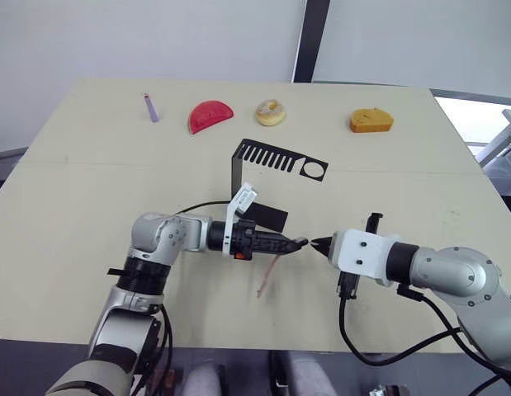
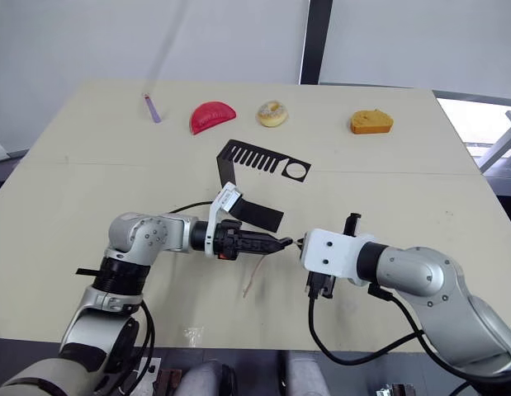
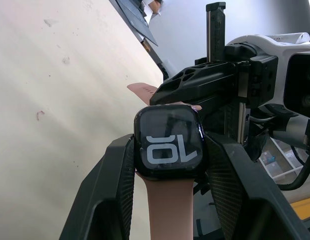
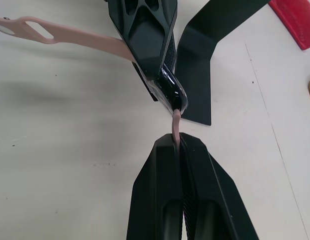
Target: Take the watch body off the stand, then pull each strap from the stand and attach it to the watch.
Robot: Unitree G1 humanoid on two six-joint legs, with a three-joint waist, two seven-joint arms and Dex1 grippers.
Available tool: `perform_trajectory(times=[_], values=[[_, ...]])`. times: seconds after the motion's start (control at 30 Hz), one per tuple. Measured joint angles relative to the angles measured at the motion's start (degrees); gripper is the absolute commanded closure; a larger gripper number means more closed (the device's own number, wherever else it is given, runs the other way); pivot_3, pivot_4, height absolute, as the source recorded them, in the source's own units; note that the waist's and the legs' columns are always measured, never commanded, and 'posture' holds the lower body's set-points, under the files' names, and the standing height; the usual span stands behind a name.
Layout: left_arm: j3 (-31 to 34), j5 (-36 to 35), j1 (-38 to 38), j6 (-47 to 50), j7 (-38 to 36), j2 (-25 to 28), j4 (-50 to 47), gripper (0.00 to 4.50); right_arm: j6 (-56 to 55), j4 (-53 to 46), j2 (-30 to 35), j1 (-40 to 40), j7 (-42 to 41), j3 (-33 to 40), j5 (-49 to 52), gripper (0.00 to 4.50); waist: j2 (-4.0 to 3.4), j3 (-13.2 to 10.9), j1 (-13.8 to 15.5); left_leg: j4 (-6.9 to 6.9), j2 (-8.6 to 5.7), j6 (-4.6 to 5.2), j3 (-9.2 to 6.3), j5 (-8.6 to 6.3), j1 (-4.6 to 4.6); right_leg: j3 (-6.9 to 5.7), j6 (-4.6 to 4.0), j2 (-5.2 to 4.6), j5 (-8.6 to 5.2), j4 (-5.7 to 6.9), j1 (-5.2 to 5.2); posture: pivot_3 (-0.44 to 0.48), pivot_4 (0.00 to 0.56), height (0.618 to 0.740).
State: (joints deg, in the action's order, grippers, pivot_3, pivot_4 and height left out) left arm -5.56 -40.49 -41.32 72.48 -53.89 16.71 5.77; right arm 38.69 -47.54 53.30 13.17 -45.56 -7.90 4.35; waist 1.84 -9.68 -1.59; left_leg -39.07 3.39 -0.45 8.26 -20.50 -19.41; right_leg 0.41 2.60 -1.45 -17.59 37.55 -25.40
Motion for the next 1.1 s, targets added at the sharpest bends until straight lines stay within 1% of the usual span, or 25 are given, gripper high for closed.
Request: perform_trajectory(times=[0.9, 1.1], values=[[-0.48, 0.03, 0.01, -0.37, 0.01, 0.11, -0.40, 2.90, 0.44, -0.01, 0.00, 0.18, 0.00, -0.37, -0.33, 4.50, 0.00, 0.00, 0.01, 0.00, 0.00, -0.01, 0.00, 0.00, 0.00, 0.00, 0.00, 0.00, 0.00, 0.00, 0.00, 0.000, 0.150, 0.737], [-0.68, 0.03, 0.01, -0.76, -0.01, 0.12, -0.54, 2.90, 1.30, 0.00, 0.00, 1.32, 0.00, -0.43, -0.41, 4.50, 0.00, 0.00, 0.02, 0.00, 0.00, -0.01, -0.01, 0.00, 0.00, -0.01, 0.00, 0.00, 0.00, 0.00, 0.00, 0.000, 0.150, 0.737]])
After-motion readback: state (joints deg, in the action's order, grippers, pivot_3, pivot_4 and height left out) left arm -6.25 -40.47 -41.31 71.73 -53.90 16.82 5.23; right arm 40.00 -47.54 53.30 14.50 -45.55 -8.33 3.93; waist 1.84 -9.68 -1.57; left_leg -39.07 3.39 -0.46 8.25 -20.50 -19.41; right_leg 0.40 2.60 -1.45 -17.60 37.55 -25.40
